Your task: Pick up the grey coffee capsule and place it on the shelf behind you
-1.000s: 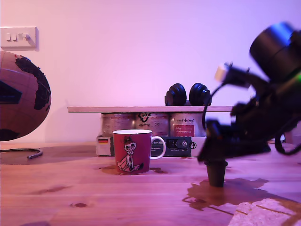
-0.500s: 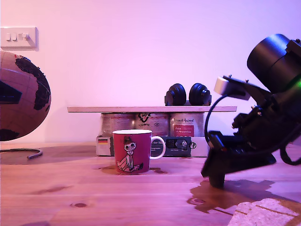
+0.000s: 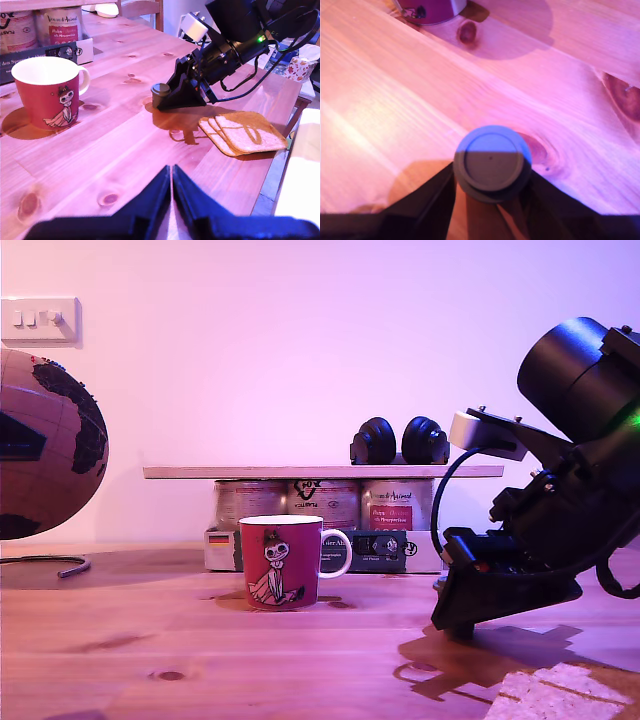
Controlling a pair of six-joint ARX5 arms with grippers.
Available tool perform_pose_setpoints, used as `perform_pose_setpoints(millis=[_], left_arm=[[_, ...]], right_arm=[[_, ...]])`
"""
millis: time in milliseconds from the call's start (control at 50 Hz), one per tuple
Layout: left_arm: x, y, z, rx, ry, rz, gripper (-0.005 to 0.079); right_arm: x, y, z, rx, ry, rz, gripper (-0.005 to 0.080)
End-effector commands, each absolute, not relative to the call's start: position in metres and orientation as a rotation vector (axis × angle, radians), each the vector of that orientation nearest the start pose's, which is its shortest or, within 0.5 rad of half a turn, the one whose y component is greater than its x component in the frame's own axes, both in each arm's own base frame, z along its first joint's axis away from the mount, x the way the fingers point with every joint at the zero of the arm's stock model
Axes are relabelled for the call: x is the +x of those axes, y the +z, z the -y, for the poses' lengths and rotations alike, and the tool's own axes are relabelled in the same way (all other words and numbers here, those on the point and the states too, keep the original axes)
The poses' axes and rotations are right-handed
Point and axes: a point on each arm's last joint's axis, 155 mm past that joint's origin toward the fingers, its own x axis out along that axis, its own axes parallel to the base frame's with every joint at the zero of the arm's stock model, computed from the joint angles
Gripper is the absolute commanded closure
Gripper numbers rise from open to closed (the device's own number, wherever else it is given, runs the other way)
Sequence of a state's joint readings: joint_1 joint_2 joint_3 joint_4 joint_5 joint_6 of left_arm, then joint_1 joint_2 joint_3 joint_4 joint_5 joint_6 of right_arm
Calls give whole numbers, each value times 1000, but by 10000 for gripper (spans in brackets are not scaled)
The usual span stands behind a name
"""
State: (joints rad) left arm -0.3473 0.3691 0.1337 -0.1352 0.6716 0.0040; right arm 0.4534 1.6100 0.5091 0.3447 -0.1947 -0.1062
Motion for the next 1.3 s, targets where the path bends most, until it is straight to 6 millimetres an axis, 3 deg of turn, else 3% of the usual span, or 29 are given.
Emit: perform_pose_setpoints(millis=[0,320,780,1280], left_arm=[[171,123,184,-54,-1012,-376,762],[171,123,185,-54,-1013,-376,762],[171,123,185,-54,-1012,-376,762],[171,123,185,-54,-1013,-376,762]], right_arm=[[329,15,-201,-201,658,-700,420],[343,31,-208,-194,661,-659,426],[347,35,-210,-194,661,-661,455],[389,107,-238,-181,678,-516,455]])
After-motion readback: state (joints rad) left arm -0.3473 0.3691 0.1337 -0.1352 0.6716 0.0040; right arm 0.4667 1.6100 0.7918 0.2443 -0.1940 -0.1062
